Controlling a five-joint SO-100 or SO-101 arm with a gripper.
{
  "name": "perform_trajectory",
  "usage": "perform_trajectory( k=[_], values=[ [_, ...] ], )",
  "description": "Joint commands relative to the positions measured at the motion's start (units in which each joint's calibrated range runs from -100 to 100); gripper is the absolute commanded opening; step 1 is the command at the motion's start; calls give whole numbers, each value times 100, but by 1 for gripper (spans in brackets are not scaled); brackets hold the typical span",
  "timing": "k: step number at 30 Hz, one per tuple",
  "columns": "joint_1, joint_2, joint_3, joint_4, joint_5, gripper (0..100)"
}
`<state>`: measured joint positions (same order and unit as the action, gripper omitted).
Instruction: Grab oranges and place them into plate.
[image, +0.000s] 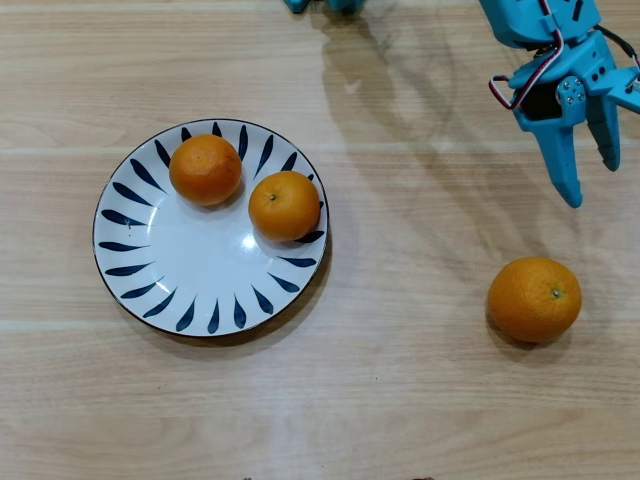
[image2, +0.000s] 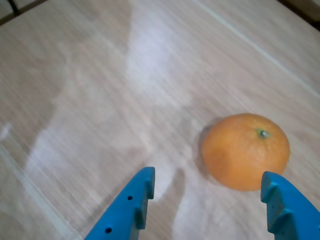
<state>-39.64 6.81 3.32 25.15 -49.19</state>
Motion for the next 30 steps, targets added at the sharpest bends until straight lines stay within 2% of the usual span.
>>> perform_trajectory(
  k=[1,4,6,11,15,18,30],
  values=[
    [52,-22,-273,16,0,26],
    [4,3,-273,-44,-57,34],
    [-36,3,-273,-53,-282,38],
    [20,358,-337,-268,-381,38],
    [141,1035,-282,-1677,-381,37],
    [190,1491,-346,-2244,-381,36],
    [641,1643,-346,-2270,-78,37]
  ],
)
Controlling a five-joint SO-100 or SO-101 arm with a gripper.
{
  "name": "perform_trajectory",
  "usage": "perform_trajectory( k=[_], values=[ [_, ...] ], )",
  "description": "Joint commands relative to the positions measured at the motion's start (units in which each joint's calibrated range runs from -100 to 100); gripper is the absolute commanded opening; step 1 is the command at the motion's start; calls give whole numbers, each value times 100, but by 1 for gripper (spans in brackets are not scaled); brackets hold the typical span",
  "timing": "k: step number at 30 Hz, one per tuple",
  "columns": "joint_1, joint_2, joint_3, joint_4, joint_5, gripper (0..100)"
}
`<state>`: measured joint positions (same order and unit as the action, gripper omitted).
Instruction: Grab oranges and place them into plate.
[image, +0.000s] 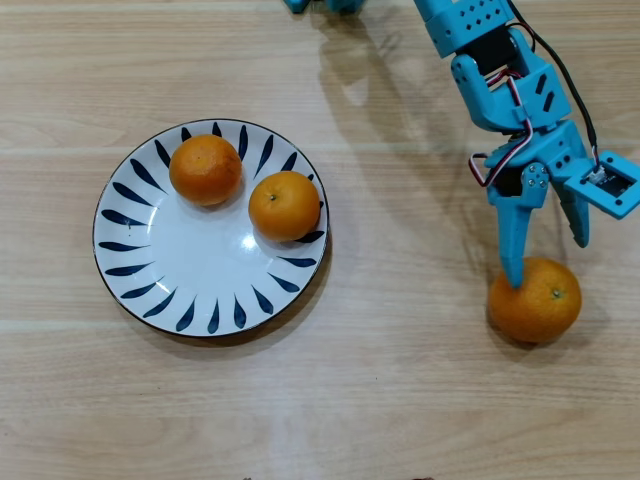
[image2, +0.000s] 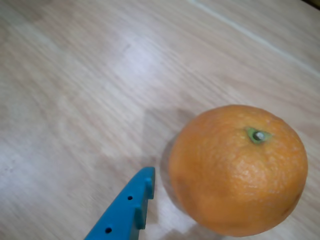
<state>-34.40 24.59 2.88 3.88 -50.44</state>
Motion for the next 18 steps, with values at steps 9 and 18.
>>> perform_trajectory(
  k=[9,18],
  values=[
    [102,-41,-319,-134,-58,37],
    [45,762,-1569,261,-162,41]
  ],
)
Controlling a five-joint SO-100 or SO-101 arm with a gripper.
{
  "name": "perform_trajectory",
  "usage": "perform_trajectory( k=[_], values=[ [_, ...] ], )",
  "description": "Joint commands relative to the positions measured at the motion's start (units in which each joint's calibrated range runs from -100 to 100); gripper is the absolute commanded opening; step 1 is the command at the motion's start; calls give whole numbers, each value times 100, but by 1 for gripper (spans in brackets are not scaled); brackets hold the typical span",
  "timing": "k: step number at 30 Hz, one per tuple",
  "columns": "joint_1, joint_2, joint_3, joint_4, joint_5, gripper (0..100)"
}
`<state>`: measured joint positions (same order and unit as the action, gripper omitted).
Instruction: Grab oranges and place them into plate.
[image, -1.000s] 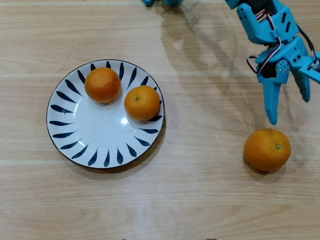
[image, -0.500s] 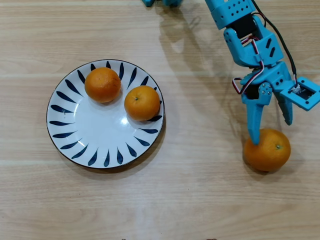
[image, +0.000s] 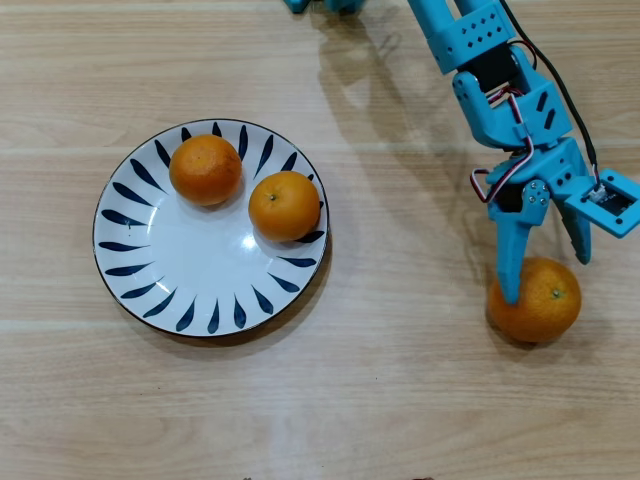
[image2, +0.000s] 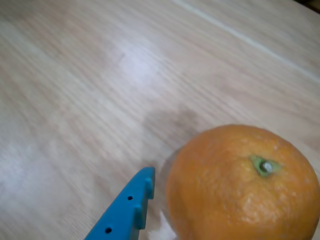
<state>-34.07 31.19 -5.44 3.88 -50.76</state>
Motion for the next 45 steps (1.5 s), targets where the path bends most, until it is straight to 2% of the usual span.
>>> perform_trajectory(
  k=[1,3,9,16,24,30,34,38,45],
  values=[
    [11,169,-900,468,-183,41],
    [11,372,-1307,897,-230,41],
    [19,905,-1570,880,-481,40],
    [19,1277,-1814,880,-518,40],
    [36,1302,-1805,880,-523,25],
    [68,1150,-1814,949,-465,25],
    [189,524,-1524,1129,-272,25],
    [407,-405,-1180,1920,-47,25],
    [1092,-2088,-166,2582,601,25]
  ],
)
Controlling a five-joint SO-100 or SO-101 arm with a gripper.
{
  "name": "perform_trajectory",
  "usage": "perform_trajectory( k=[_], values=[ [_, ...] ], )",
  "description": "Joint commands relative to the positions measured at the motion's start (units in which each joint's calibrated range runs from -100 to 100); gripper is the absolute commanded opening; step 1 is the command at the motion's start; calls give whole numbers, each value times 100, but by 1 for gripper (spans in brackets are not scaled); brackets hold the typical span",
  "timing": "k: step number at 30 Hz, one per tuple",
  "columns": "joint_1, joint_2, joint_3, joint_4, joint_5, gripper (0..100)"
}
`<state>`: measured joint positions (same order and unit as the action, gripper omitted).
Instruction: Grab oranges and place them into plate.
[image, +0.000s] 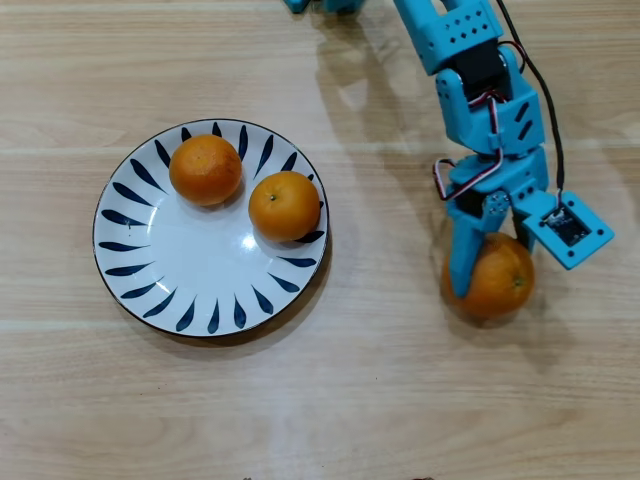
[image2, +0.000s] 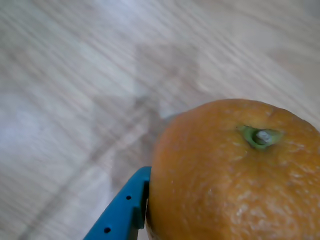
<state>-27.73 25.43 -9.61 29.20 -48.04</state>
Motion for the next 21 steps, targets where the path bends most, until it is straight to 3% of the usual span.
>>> perform_trajectory(
  k=[1,13,21],
  values=[
    [588,-1749,440,50,434,25],
    [2789,-3270,1744,-36,1924,24],
    [3886,-3067,1771,-45,2018,24]
  ],
)
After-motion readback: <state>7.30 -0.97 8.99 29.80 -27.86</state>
